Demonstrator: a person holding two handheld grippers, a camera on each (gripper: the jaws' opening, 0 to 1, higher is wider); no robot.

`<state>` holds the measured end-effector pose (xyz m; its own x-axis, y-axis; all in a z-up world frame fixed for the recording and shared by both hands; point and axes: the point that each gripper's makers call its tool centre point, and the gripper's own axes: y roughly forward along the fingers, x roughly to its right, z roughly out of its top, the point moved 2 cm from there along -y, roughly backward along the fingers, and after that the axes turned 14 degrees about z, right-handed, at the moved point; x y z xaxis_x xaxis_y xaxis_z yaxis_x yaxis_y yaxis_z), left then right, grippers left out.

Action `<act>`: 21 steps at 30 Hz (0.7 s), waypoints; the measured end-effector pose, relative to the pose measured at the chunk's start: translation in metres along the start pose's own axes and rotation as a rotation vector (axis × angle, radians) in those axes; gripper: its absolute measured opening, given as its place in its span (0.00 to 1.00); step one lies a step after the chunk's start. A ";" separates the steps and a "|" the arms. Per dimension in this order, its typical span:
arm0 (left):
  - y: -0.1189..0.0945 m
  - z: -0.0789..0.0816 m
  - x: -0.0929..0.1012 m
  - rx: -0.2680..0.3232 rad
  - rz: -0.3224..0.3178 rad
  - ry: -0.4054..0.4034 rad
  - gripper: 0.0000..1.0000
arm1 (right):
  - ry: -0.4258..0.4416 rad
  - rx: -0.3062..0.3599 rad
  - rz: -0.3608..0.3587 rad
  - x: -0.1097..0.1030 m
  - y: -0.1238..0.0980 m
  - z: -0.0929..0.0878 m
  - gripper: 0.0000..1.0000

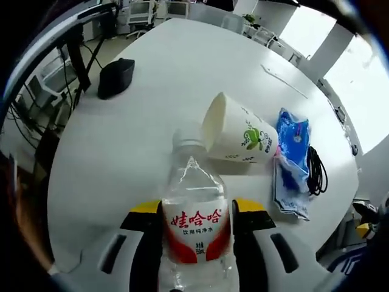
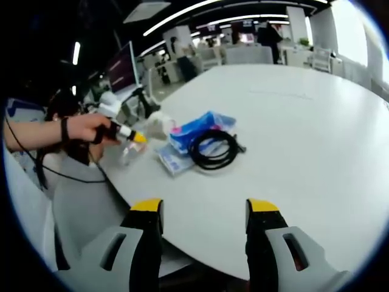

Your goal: Arrange the tabletop items into an orderly group along one side of the table until the central work area is clear of visible clutter.

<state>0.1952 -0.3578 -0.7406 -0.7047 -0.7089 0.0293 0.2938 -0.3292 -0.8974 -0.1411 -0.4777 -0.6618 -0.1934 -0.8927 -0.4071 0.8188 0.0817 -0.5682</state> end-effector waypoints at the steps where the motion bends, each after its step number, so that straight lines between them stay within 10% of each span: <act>1: 0.000 0.001 0.000 0.006 0.003 -0.004 0.42 | 0.001 0.002 -0.001 0.000 0.000 0.000 0.53; 21: -0.014 0.004 -0.007 0.090 0.015 -0.048 0.40 | -0.005 0.002 0.015 -0.003 0.005 0.005 0.53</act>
<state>0.1987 -0.3503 -0.7265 -0.6686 -0.7426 0.0392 0.3625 -0.3715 -0.8547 -0.1337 -0.4769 -0.6601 -0.1787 -0.8934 -0.4121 0.8227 0.0940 -0.5606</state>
